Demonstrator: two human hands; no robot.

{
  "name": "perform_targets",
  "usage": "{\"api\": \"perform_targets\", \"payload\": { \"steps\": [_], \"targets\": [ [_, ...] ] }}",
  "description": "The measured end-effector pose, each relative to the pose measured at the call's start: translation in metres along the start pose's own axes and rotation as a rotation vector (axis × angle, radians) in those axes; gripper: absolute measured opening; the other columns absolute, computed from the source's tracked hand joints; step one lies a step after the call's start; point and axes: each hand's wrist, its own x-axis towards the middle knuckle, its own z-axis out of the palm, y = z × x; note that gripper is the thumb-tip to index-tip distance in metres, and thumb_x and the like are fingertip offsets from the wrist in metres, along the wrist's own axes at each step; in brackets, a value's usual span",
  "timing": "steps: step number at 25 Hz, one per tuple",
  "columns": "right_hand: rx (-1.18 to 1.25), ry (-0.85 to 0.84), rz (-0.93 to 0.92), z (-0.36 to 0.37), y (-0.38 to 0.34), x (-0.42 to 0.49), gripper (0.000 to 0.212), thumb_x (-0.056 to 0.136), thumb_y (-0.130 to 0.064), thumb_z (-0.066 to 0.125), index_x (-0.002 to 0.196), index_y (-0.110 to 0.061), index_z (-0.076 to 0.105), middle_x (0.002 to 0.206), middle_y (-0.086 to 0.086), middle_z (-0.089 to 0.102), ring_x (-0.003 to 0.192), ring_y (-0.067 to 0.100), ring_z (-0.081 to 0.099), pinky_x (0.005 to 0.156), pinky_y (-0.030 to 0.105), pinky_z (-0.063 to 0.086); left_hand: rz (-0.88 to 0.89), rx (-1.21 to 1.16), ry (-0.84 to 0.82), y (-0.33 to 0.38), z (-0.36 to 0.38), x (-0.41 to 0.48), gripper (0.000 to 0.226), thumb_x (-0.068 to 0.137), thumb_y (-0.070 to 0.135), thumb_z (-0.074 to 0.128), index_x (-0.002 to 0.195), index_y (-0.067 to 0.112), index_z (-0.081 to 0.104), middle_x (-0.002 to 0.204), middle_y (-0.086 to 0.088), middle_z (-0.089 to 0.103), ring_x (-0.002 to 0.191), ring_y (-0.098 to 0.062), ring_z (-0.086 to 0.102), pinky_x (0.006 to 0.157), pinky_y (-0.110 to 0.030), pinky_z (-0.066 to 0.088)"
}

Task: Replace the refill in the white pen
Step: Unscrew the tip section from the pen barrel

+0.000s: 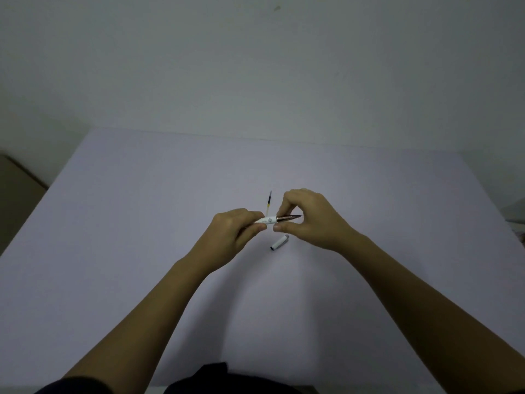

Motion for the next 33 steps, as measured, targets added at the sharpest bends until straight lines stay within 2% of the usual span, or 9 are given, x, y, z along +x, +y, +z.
{"api": "perform_targets", "payload": {
  "steps": [4, 7, 10, 14, 18, 23, 28, 31, 33],
  "targets": [
    [0.007, -0.080, 0.184, -0.005, 0.003, -0.002, 0.027, 0.089, -0.045, 0.046, 0.080, -0.028, 0.065, 0.072, -0.010, 0.069, 0.069, 0.008, 0.063, 0.068, 0.028, 0.052, 0.023, 0.031, -0.006, 0.005, 0.000, 0.002, 0.015, 0.090, 0.022, 0.055, 0.097, 0.013, 0.065, 0.066, 0.007, 0.050, 0.058, -0.006, 0.041, 0.060, -0.009, 0.035],
    [0.006, -0.085, 0.130, -0.010, 0.002, 0.000, 0.020, 0.086, -0.037, 0.058, 0.077, -0.023, 0.069, 0.062, -0.015, 0.063, 0.058, 0.003, 0.056, 0.061, 0.020, 0.046, 0.030, 0.041, 0.003, 0.003, -0.003, 0.002, 0.014, 0.090, 0.021, 0.056, 0.097, 0.013, 0.066, 0.066, 0.006, 0.051, 0.058, -0.007, 0.042, 0.059, -0.008, 0.035],
    [0.184, -0.016, 0.044, -0.008, -0.002, 0.000, 0.008, 0.077, -0.024, 0.072, 0.077, -0.024, 0.064, 0.076, -0.013, 0.067, 0.071, 0.002, 0.061, 0.070, 0.011, 0.047, 0.016, 0.016, 0.044, -0.001, -0.006, 0.000, 0.012, 0.089, 0.020, 0.057, 0.095, 0.014, 0.066, 0.065, 0.002, 0.054, 0.057, -0.008, 0.042, 0.059, -0.009, 0.035],
    [0.242, -0.040, 0.184, -0.007, -0.001, 0.002, 0.008, 0.083, -0.039, 0.060, 0.079, -0.034, 0.063, 0.074, -0.014, 0.069, 0.073, 0.002, 0.065, 0.069, 0.019, 0.050, 0.020, 0.008, 0.050, -0.003, -0.006, 0.000, 0.013, 0.089, 0.022, 0.056, 0.094, 0.016, 0.065, 0.064, 0.002, 0.054, 0.060, -0.009, 0.042, 0.060, -0.009, 0.035],
    [0.194, 0.030, 0.165, -0.004, 0.001, 0.007, 0.016, 0.082, -0.036, 0.064, 0.067, -0.033, 0.066, 0.063, -0.012, 0.068, 0.059, 0.000, 0.059, 0.058, 0.009, 0.043, 0.013, 0.010, 0.050, -0.007, -0.005, 0.002, 0.011, 0.090, 0.022, 0.056, 0.095, 0.018, 0.065, 0.064, 0.004, 0.053, 0.057, -0.008, 0.042, 0.059, -0.009, 0.034],
    [0.377, 0.059, 0.134, -0.003, 0.003, 0.010, 0.017, 0.079, -0.021, 0.070, 0.091, -0.032, 0.065, 0.086, -0.009, 0.069, 0.086, 0.005, 0.067, 0.085, 0.017, 0.052, 0.020, 0.014, 0.092, -0.009, -0.010, 0.007, 0.012, 0.089, 0.021, 0.057, 0.097, 0.017, 0.066, 0.064, 0.009, 0.048, 0.056, -0.003, 0.044, 0.060, -0.005, 0.034],
    [0.177, 0.031, 0.183, -0.007, 0.003, 0.017, 0.013, 0.085, -0.032, 0.061, 0.080, -0.026, 0.071, 0.071, -0.009, 0.070, 0.066, 0.002, 0.064, 0.068, 0.023, 0.051, 0.029, 0.021, 0.069, -0.012, -0.010, 0.012, 0.012, 0.090, 0.022, 0.055, 0.095, 0.017, 0.065, 0.063, 0.010, 0.047, 0.060, -0.005, 0.044, 0.060, -0.005, 0.033],
    [0.256, 0.056, 0.102, -0.008, 0.002, 0.018, 0.008, 0.079, -0.020, 0.070, 0.084, -0.026, 0.068, 0.082, -0.008, 0.071, 0.080, 0.004, 0.066, 0.078, 0.019, 0.051, 0.014, 0.004, 0.083, -0.014, -0.010, 0.014, 0.012, 0.090, 0.022, 0.055, 0.095, 0.017, 0.066, 0.062, 0.010, 0.047, 0.058, 0.000, 0.045, 0.058, -0.005, 0.032],
    [0.278, 0.049, 0.167, -0.009, 0.002, 0.018, 0.010, 0.077, -0.031, 0.070, 0.087, -0.029, 0.066, 0.085, -0.010, 0.070, 0.082, 0.001, 0.066, 0.078, 0.015, 0.052, 0.018, 0.005, 0.091, -0.015, -0.011, 0.015, 0.013, 0.090, 0.022, 0.054, 0.095, 0.017, 0.066, 0.062, 0.008, 0.049, 0.057, -0.004, 0.044, 0.058, -0.006, 0.033]
  ]
}}
